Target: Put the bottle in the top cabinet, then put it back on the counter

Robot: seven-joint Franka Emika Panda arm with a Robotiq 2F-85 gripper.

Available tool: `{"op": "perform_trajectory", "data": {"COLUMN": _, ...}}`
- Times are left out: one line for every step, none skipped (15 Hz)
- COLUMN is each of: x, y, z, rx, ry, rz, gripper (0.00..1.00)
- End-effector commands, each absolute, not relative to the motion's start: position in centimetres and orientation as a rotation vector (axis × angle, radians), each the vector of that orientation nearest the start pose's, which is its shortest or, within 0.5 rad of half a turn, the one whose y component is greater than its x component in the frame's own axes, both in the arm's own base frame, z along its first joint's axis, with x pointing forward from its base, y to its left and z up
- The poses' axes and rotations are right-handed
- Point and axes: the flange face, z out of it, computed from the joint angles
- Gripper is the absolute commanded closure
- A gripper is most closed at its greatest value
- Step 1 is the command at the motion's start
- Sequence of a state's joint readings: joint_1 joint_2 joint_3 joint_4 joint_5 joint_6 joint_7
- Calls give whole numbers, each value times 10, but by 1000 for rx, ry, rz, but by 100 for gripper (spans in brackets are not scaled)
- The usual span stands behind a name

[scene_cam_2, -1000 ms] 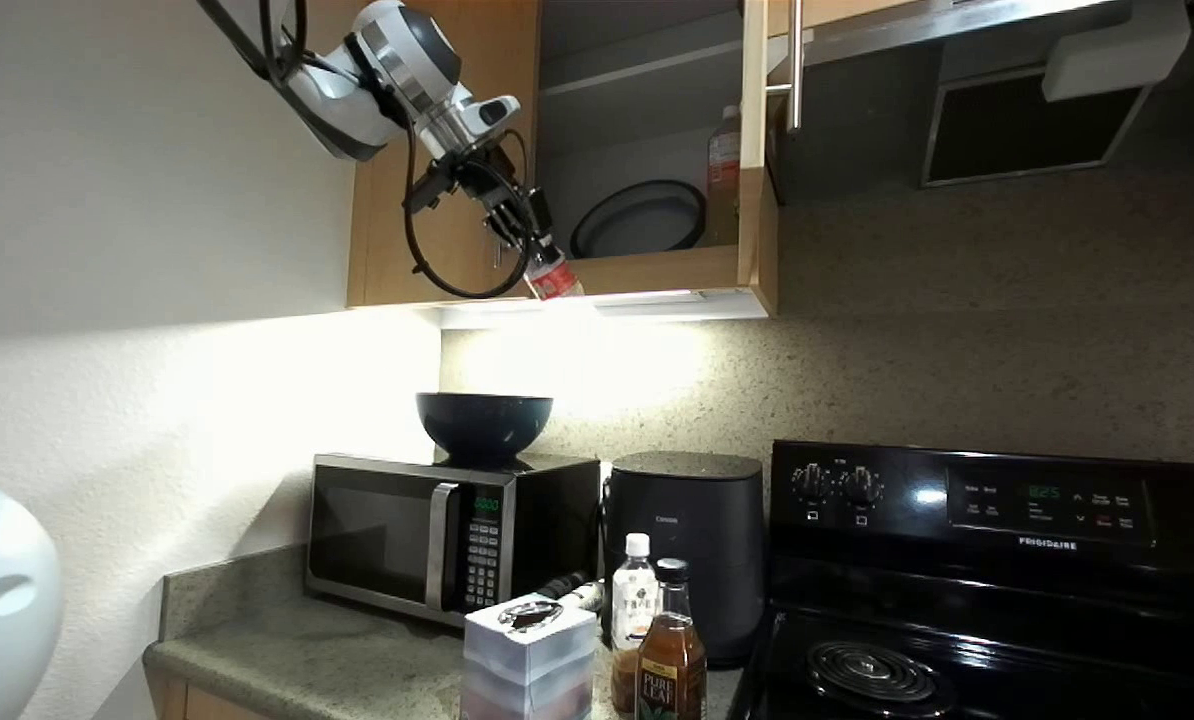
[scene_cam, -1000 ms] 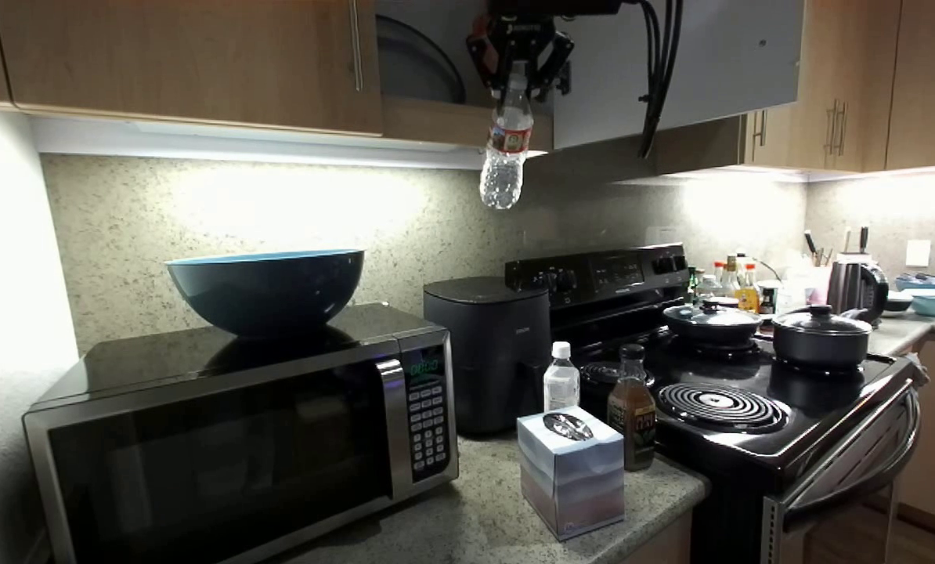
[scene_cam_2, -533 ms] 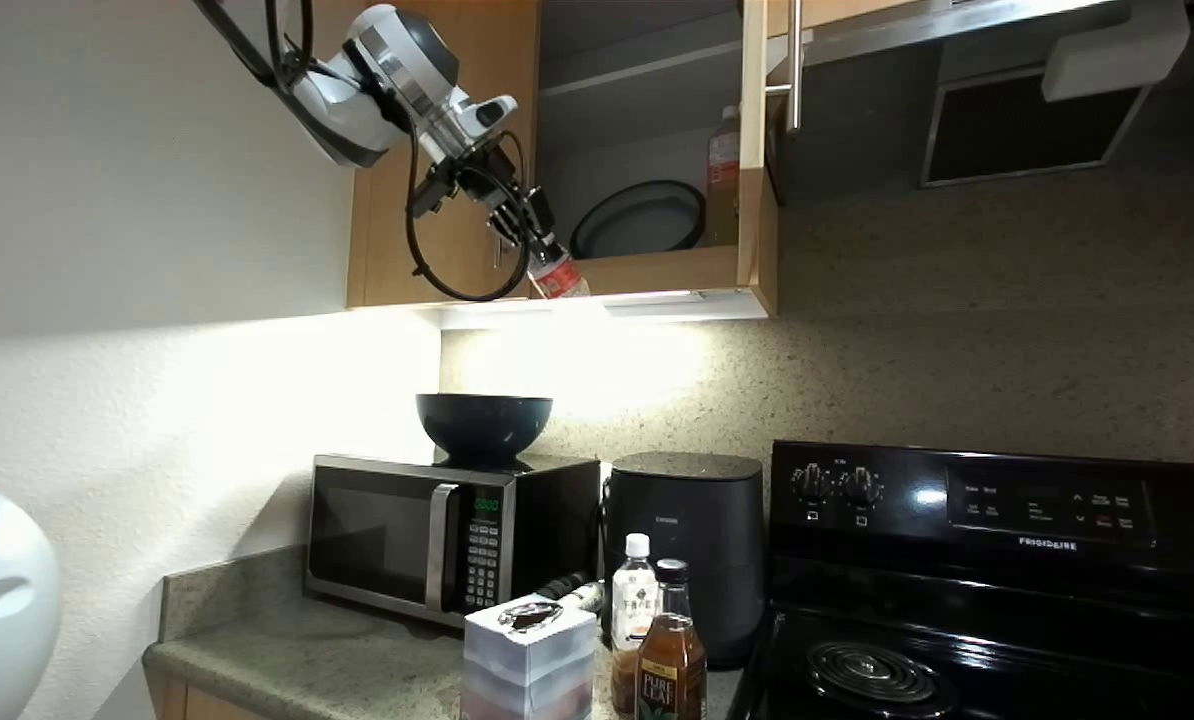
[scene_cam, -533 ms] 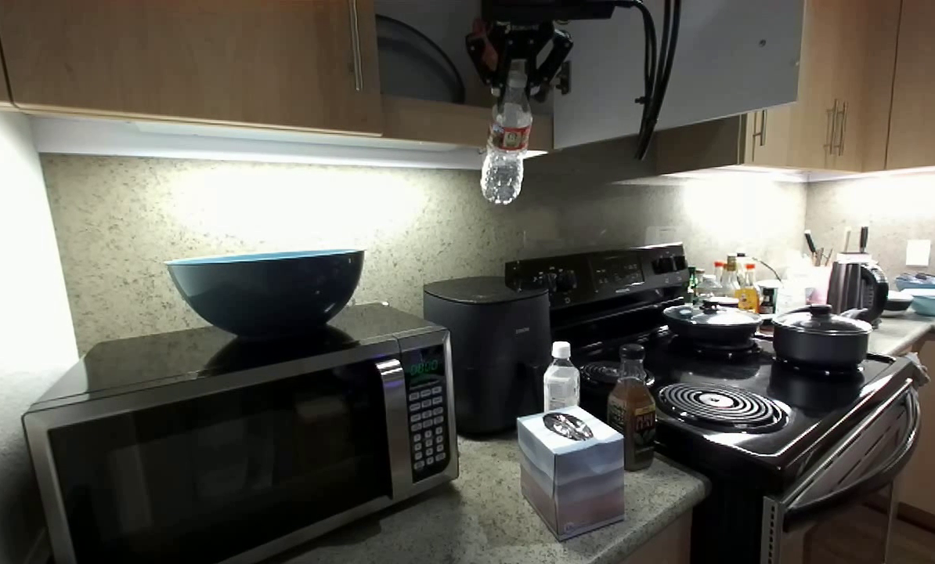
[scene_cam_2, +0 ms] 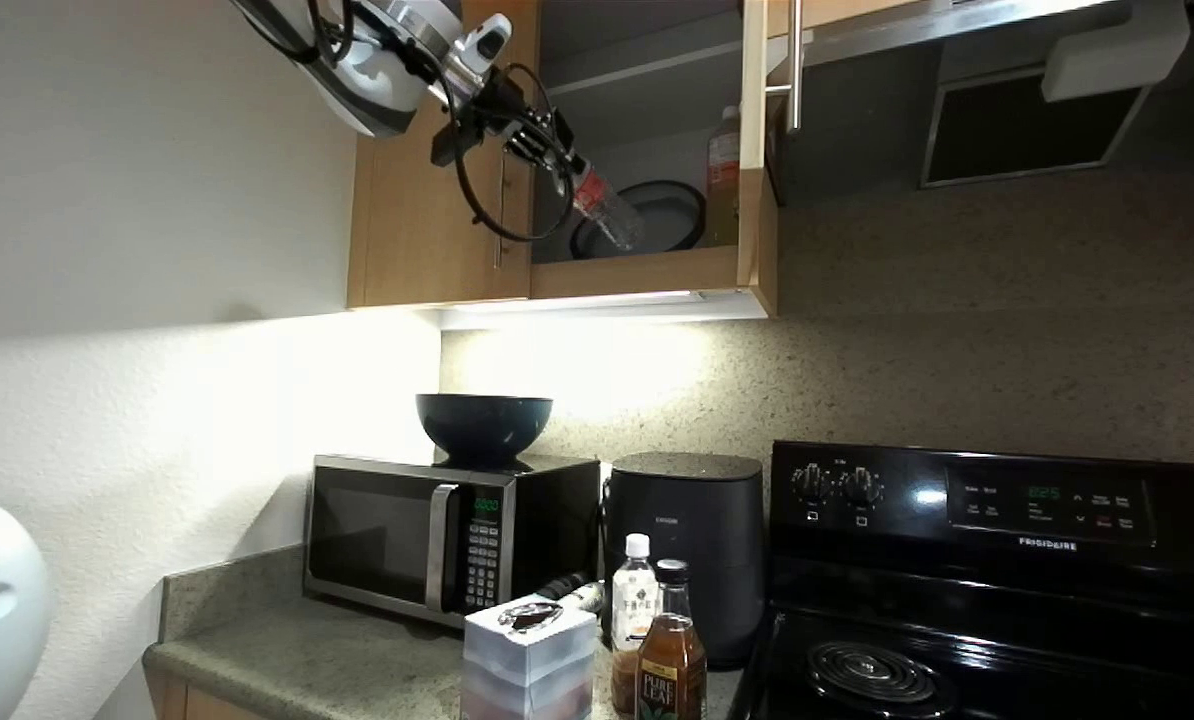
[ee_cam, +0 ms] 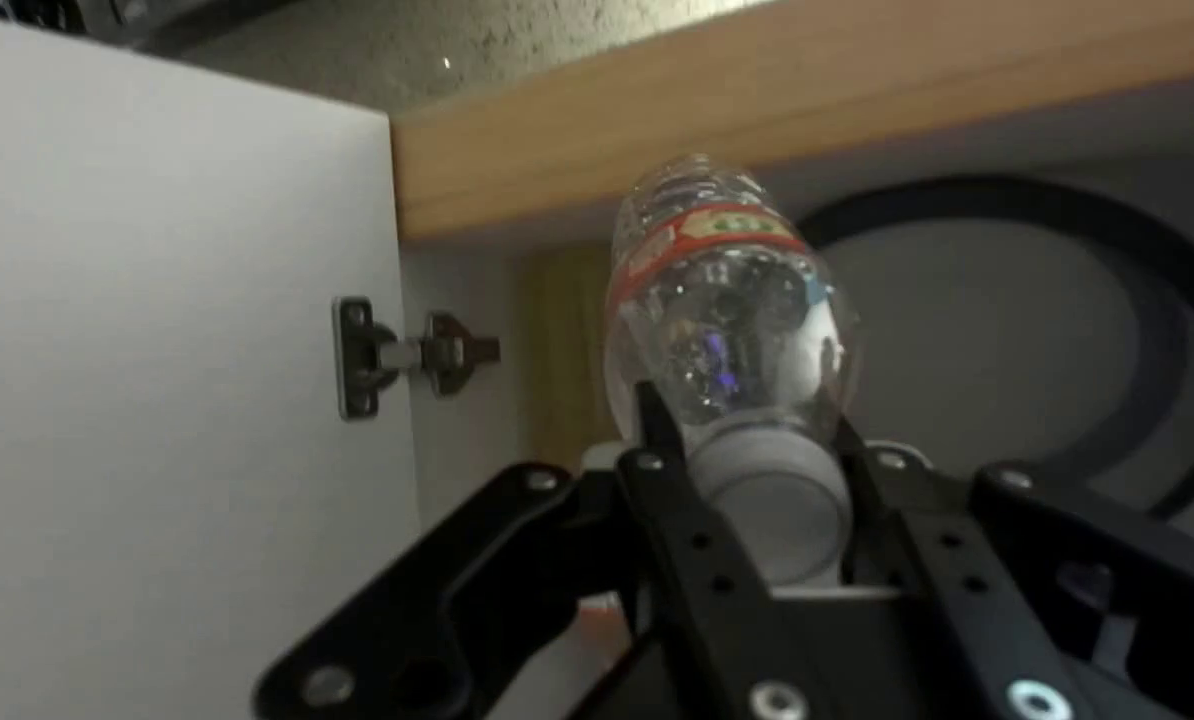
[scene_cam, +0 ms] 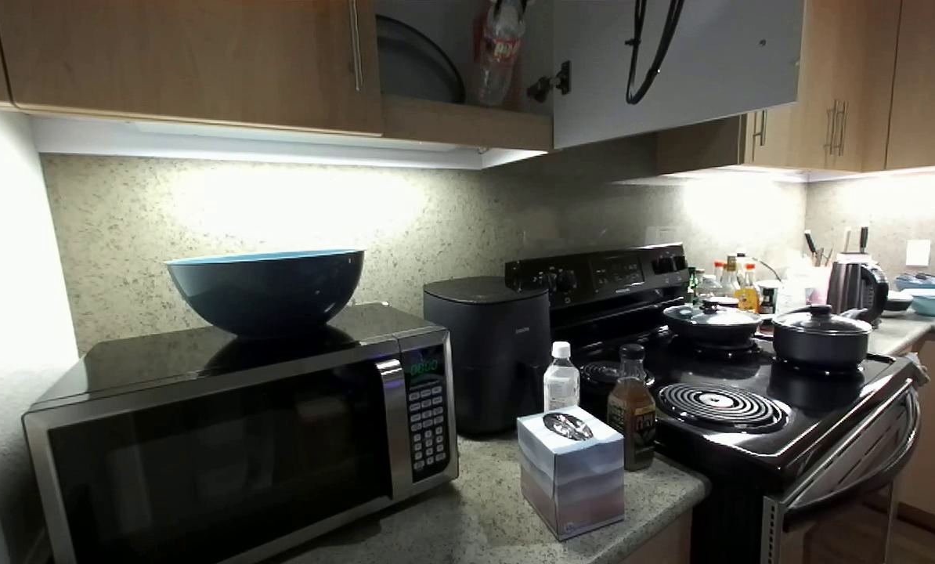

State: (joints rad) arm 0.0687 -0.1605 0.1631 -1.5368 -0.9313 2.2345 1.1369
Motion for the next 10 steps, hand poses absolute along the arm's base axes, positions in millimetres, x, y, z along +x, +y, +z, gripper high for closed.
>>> {"op": "perform_trajectory", "data": {"x": 523, "y": 97, "z": 850, "rx": -2417, "ry": 826, "rz": -2177, "gripper": 89}}
{"op": "perform_trajectory", "data": {"x": 525, "y": 92, "z": 856, "rx": -2353, "ry": 825, "rz": -2240, "gripper": 89}}
{"op": "perform_trajectory", "data": {"x": 530, "y": 84, "z": 857, "rx": -2280, "ry": 841, "rz": -2287, "gripper": 89}}
{"op": "perform_trajectory", "data": {"x": 535, "y": 78, "z": 857, "rx": -2206, "ry": 861, "rz": -2322, "gripper": 89}}
{"op": "perform_trajectory", "data": {"x": 542, "y": 70, "z": 853, "rx": -2172, "ry": 894, "rz": -2326, "gripper": 89}}
{"op": "perform_trajectory", "data": {"x": 549, "y": 63, "z": 849, "rx": -2140, "ry": 925, "rz": -2319, "gripper": 89}}
{"op": "perform_trajectory", "data": {"x": 557, "y": 56, "z": 843, "rx": -2125, "ry": 966, "rz": -2289, "gripper": 89}}
{"op": "perform_trajectory", "data": {"x": 563, "y": 50, "z": 836, "rx": -2119, "ry": 1012, "rz": -2253, "gripper": 89}}
{"op": "perform_trajectory", "data": {"x": 568, "y": 46, "z": 831, "rx": -2128, "ry": 1059, "rz": -2214, "gripper": 89}}
{"op": "perform_trajectory", "data": {"x": 572, "y": 45, "z": 824, "rx": -2167, "ry": 1100, "rz": -2159, "gripper": 89}}
